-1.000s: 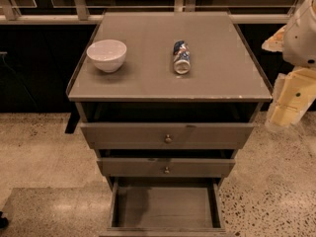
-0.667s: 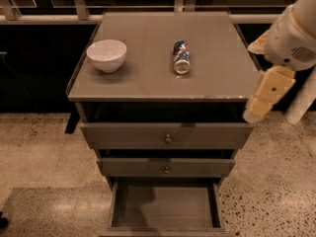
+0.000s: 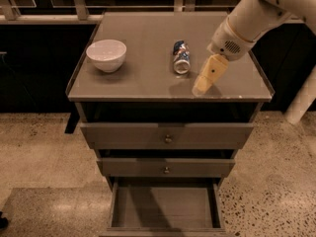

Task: Place redbull can into bottom drawer

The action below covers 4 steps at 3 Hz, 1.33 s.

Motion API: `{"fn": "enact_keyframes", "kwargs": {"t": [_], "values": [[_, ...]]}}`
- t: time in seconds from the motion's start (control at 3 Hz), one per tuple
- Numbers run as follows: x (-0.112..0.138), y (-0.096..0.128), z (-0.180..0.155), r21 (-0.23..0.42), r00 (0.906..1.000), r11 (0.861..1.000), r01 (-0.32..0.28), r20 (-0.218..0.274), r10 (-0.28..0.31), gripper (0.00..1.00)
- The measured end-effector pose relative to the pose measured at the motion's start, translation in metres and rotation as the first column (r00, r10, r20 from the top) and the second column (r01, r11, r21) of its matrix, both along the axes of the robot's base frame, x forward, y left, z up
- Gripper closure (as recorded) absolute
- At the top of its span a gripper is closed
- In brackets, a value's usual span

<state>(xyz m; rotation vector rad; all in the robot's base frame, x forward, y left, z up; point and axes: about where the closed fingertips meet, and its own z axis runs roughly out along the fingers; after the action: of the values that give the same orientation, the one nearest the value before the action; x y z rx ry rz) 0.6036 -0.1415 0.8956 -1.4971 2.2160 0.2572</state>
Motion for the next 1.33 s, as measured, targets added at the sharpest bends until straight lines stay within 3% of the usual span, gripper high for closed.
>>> {"fn": "enact_keyframes", "kwargs": {"t": [0.33, 0.67, 1.0, 1.33], "values": [[0.000, 0.000, 0.000, 0.000, 1.0000, 1.000, 0.000, 0.000, 0.000, 0.00], [0.010, -0.013, -0.003, 0.042, 0.9945, 0.994, 0.098, 0.035, -0.099, 0.00], [0.050, -0.039, -0.001, 0.100, 0.9557, 0.962, 0.254, 0.127, -0.265, 0.00], [0.088, -0.057, 0.005, 0.153, 0.9172, 0.932, 0.330, 0.182, -0.355, 0.00]]}}
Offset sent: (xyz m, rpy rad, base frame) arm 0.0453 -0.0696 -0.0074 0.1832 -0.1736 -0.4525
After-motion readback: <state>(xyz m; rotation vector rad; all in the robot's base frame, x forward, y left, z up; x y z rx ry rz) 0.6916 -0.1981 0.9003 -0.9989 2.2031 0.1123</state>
